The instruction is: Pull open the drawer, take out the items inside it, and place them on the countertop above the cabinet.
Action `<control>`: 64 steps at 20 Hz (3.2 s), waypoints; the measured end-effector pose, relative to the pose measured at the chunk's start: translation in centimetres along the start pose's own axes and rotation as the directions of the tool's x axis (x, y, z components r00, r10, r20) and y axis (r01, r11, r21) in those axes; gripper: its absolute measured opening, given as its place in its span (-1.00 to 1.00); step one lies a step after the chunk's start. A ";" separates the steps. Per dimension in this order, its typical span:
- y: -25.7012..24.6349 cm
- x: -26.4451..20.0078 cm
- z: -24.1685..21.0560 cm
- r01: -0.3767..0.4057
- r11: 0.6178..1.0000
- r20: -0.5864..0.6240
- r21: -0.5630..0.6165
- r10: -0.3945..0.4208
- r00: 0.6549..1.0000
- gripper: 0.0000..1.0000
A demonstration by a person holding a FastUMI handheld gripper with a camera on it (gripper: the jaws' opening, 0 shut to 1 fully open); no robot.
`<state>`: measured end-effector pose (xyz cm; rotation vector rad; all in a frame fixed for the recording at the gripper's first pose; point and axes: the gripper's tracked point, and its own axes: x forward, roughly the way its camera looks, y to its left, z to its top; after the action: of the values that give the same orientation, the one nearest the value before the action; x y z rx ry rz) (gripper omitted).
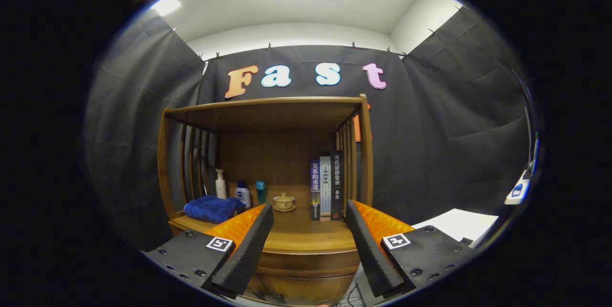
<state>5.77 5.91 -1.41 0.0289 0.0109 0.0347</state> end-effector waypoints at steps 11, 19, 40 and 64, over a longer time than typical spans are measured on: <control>11.4 5.3 -12.5 -0.049 0.999 -0.101 -0.013 0.048 0.994 0.97; 14.9 5.2 -23.4 -0.071 0.997 -0.249 -0.044 0.058 0.967 0.97; 13.5 7.1 -30.9 0.021 1.000 -0.327 0.015 -0.015 0.945 -0.31; 13.8 -1.1 -28.7 0.016 1.000 -0.293 0.006 -0.013 0.956 -0.32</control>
<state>3.88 20.44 -29.71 0.0314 0.3087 0.0241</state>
